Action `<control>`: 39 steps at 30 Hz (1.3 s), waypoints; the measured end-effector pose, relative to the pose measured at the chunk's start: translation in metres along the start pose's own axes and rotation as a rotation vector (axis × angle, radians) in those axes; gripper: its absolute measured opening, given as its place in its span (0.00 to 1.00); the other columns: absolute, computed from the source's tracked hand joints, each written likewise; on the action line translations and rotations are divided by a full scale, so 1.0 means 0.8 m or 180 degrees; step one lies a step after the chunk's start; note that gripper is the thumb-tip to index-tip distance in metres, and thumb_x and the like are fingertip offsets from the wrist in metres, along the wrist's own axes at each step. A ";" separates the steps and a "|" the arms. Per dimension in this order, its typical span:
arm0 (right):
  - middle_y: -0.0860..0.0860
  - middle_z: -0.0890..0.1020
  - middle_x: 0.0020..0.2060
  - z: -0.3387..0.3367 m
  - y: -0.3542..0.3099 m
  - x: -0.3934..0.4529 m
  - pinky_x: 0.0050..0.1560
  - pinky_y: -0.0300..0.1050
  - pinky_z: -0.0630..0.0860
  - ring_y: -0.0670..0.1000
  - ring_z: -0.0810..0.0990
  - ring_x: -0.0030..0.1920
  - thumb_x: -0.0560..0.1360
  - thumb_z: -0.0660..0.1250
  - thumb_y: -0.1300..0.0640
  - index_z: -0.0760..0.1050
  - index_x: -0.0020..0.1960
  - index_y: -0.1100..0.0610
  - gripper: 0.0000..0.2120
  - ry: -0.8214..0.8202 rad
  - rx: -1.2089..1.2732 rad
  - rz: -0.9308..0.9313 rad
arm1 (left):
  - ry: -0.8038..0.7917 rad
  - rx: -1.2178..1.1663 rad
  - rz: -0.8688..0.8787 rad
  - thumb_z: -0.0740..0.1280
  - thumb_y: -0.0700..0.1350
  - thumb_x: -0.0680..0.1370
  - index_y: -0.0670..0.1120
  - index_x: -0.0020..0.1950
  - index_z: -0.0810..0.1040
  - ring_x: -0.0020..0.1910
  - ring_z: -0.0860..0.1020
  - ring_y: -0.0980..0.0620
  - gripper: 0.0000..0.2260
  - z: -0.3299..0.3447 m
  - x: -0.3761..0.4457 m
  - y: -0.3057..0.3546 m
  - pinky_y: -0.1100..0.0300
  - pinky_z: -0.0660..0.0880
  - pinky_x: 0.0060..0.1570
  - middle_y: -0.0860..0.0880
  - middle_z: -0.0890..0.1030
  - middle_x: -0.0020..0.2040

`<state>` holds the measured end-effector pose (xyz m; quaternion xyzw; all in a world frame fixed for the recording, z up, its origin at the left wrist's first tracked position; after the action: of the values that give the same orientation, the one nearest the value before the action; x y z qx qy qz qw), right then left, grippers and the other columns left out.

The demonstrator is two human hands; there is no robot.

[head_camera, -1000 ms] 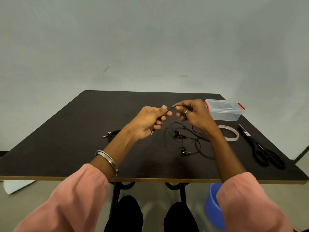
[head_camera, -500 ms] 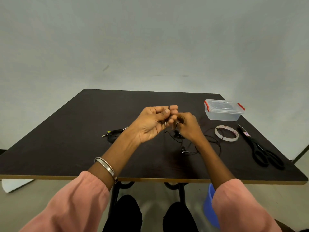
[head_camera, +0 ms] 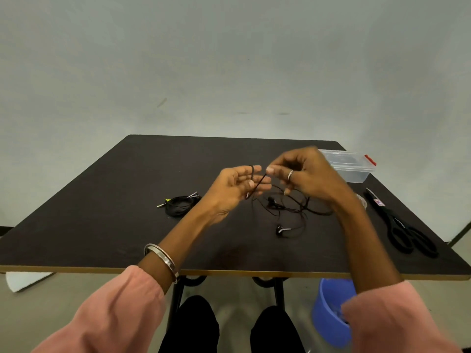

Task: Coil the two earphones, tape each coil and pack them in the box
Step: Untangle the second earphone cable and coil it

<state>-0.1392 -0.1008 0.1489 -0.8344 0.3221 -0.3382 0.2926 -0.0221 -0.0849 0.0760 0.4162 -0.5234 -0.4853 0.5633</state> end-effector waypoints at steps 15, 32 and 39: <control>0.55 0.78 0.31 0.087 0.069 -0.018 0.25 0.46 0.76 0.49 0.74 0.25 0.79 0.59 0.67 0.76 0.44 0.60 0.10 -0.0267 0.0801 0.0595 | -0.0061 -0.1332 0.0154 0.58 0.29 0.78 0.32 0.66 0.67 0.51 0.83 0.44 0.16 0.006 -0.003 0.018 0.53 0.80 0.53 0.39 0.83 0.51; 0.52 0.84 0.40 -0.001 0.004 0.017 0.37 0.44 0.80 0.45 0.83 0.38 0.74 0.70 0.62 0.81 0.50 0.61 0.05 -0.0042 0.0518 -0.0049 | -0.0968 0.0588 -0.0239 0.50 0.30 0.81 0.40 0.73 0.61 0.44 0.82 0.54 0.20 0.032 -0.027 -0.022 0.60 0.78 0.50 0.44 0.80 0.52; 0.53 0.82 0.34 0.029 0.071 0.023 0.28 0.41 0.72 0.55 0.74 0.32 0.78 0.64 0.63 0.81 0.49 0.61 0.06 0.0260 0.0963 0.0348 | -0.1145 -0.0681 -0.0058 0.53 0.29 0.79 0.39 0.67 0.69 0.37 0.79 0.52 0.18 0.036 -0.035 0.007 0.61 0.76 0.42 0.45 0.81 0.46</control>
<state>-0.1305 -0.1435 0.1014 -0.7476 0.3241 -0.4001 0.4195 -0.0497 -0.0555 0.0796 0.2654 -0.5573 -0.6097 0.4973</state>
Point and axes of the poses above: each hand's wrist, its own x-axis towards the middle knuckle, its own z-axis out of the palm, y = z × x, the point moved 10 cm from there along x, towards the middle knuckle
